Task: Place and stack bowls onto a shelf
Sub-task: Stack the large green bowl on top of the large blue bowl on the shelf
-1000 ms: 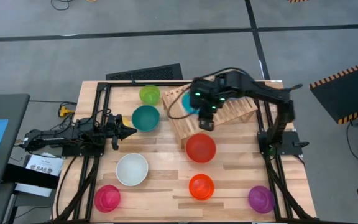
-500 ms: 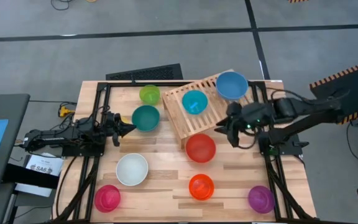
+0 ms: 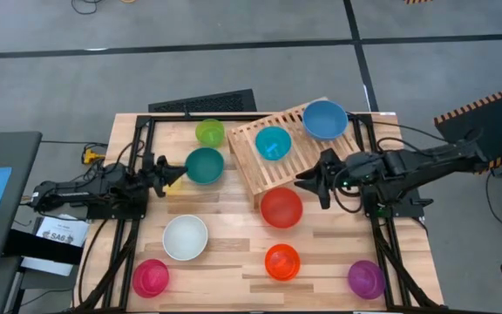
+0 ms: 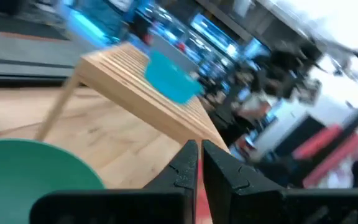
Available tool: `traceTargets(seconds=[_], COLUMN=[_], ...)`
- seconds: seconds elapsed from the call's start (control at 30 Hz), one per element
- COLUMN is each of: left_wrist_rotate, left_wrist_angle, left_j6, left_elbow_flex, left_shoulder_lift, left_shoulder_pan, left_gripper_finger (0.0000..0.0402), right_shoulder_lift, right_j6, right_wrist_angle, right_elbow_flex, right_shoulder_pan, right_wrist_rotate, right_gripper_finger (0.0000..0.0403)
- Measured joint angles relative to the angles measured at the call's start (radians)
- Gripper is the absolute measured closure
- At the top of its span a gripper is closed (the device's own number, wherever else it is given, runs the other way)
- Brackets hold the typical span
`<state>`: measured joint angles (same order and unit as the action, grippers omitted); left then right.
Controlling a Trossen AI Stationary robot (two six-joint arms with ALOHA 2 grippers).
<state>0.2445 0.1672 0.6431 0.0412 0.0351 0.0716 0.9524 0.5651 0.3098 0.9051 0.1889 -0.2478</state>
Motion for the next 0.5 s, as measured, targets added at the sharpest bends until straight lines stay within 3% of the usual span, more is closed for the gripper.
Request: traceTargets(seconds=[0.17,0.5], left_wrist_rotate=[0.067,0.157], left_wrist_angle=[-0.087,-0.585], left_j6=[0.061,0.029], left_elbow_flex=[0.128,0.564], left_shoulder_lift=[0.130,0.564], left_shoulder_pan=[0.000,0.001], left_gripper_finger=[0.0335,0.0202], right_shoulder_lift=[-0.044,-0.164], right_j6=[-0.096,-0.155], right_wrist_angle=[-0.008,-0.003], right_elbow_flex=[0.001,0.000], right_shoulder_pan=[-0.033,-0.097], right_wrist_rotate=[0.010,0.010], right_gripper_finger=[0.0246,0.0246])
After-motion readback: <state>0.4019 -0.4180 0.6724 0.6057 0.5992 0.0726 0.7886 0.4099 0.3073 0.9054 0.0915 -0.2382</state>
